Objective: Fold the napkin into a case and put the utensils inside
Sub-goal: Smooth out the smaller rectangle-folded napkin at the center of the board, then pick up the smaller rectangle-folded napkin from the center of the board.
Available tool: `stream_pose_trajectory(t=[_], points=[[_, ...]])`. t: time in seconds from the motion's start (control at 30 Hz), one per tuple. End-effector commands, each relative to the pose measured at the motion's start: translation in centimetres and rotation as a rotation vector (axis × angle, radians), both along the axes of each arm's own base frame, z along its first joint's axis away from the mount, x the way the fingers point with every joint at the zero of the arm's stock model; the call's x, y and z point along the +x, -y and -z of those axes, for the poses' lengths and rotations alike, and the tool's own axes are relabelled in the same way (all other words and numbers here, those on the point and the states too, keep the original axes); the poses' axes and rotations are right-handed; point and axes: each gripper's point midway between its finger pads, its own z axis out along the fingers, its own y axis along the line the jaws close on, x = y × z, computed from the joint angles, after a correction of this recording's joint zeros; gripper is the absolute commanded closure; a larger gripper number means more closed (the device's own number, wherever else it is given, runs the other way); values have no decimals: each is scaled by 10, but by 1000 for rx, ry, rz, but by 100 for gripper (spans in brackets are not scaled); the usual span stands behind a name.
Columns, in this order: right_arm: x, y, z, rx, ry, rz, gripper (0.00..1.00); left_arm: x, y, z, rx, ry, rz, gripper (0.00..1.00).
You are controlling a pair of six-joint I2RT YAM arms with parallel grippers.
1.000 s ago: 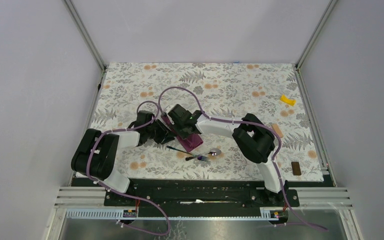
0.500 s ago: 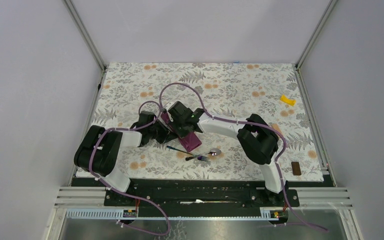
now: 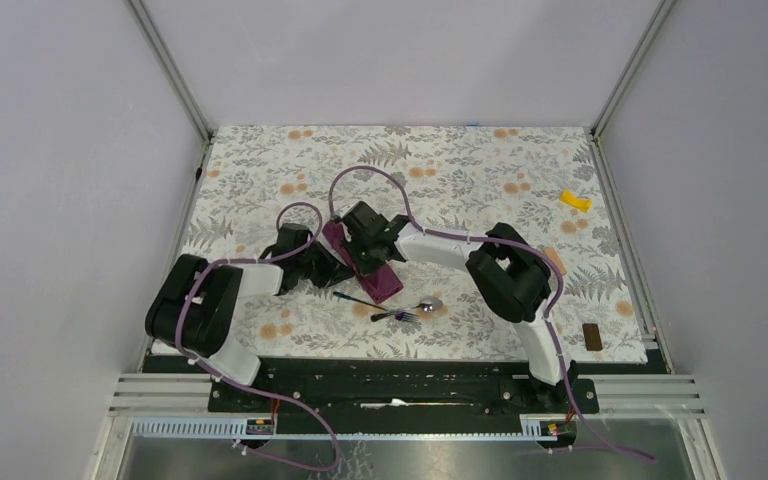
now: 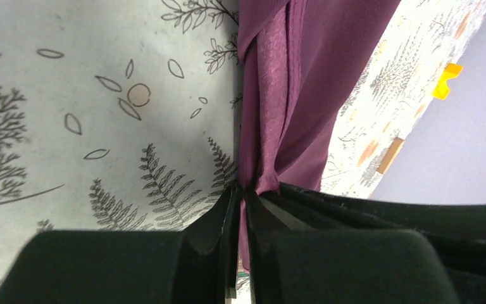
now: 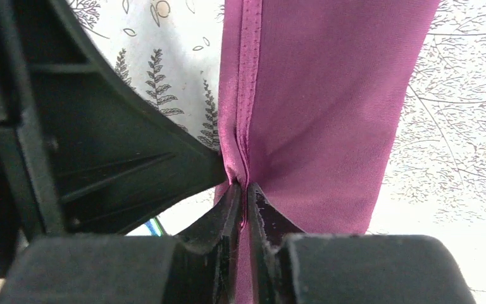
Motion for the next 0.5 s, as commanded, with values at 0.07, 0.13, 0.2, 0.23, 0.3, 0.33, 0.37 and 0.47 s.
stream_pose_trajectory(t=[0.07, 0.13, 0.2, 0.23, 0.3, 0.33, 0.37, 0.47], points=[[2, -2, 2, 32, -25, 11, 82, -11, -29, -1, 121, 16, 0, 82], [3, -1, 2, 31, -26, 12, 80, -3, -42, -14, 119, 57, -20, 79], [2, -1, 1, 35, -24, 9, 77, 9, -51, -31, 116, 115, -24, 74], [3, -1, 1, 37, -22, 9, 76, 19, -53, -42, 110, 150, -19, 71], [3, -2, -1, 46, -16, 8, 73, 37, -50, -60, 89, 190, 2, 71], [3, -2, -1, 48, -14, 9, 72, 44, -48, -63, 78, 192, 11, 72], [3, -2, -2, 50, -12, 10, 70, 54, -45, -68, 69, 207, 16, 74], [4, -3, -4, 56, -8, 12, 68, 77, -37, -71, 23, 222, 19, 81]])
